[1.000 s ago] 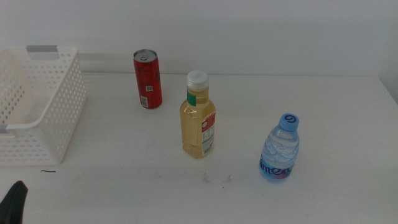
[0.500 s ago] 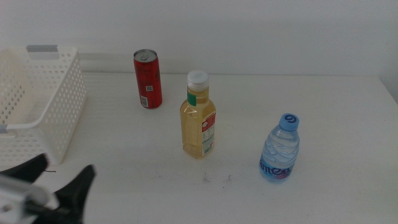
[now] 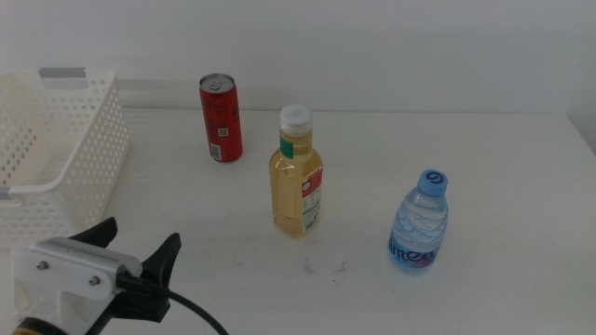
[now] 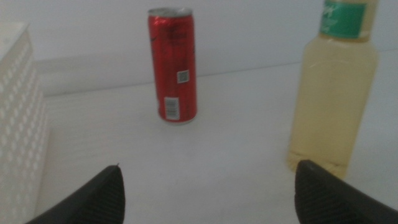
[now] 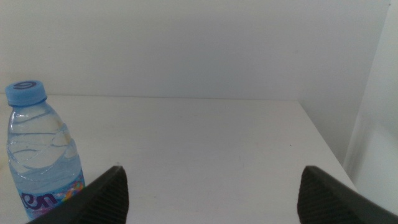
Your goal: Use arms to grab the bottles and put them into the dustbin to the left of the table.
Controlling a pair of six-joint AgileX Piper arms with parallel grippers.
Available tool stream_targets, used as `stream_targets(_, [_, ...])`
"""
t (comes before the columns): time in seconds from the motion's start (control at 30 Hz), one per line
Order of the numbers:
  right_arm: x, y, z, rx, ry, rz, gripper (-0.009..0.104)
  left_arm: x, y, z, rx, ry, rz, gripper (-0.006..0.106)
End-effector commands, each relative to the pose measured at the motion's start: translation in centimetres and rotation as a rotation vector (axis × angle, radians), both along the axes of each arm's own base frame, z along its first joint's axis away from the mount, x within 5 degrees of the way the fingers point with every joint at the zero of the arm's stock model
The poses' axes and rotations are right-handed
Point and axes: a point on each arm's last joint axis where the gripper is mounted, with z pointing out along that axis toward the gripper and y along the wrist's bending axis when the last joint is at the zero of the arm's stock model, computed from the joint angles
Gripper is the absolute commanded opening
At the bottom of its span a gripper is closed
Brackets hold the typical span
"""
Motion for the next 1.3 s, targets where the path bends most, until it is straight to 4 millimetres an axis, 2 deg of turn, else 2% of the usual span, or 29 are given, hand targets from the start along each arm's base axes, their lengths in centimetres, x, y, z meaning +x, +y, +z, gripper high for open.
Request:
stream_targets(0.0, [0.0, 0.0, 0.0, -0.015, -0.014, -0.004, 0.081, 0.1, 0.2, 0.0, -0.01, -0.012, 0.03, 0.094])
stream_targets(0.33, [0.0, 0.0, 0.0, -0.015, -0.014, -0.004, 0.081, 0.5, 0.1, 0.3, -0.019, -0.027, 0.038, 0.094])
stream_targets(0.43, [0.0, 0.0, 0.0, -0.015, -0.014, -0.004, 0.081, 1.2, -0.1, 0.8, -0.01, -0.058, 0.044, 0.094])
stream_targets(0.67, [0.0, 0.0, 0.0, -0.015, -0.014, -0.004, 0.081, 5.3, -2.0, 1.2, -0.002, 0.022, 0.03, 0.094])
stream_targets(0.83, [0.0, 0.0, 0.0, -0.015, -0.014, -0.004, 0.081, 9.0, -2.2, 1.2, -0.022, 0.005, 0.027, 0.094])
stream_targets(1.03, [0.0, 0.0, 0.0, -0.015, -0.014, -0.004, 0.081, 14.2, -2.3, -0.2, -0.031, 0.032, -0.062, 0.094])
stream_targets(1.27, [0.0, 0.0, 0.0, -0.015, -0.014, -0.004, 0.081, 19.5, -3.0, -2.3, -0.023, 0.029, -0.061, 0.094])
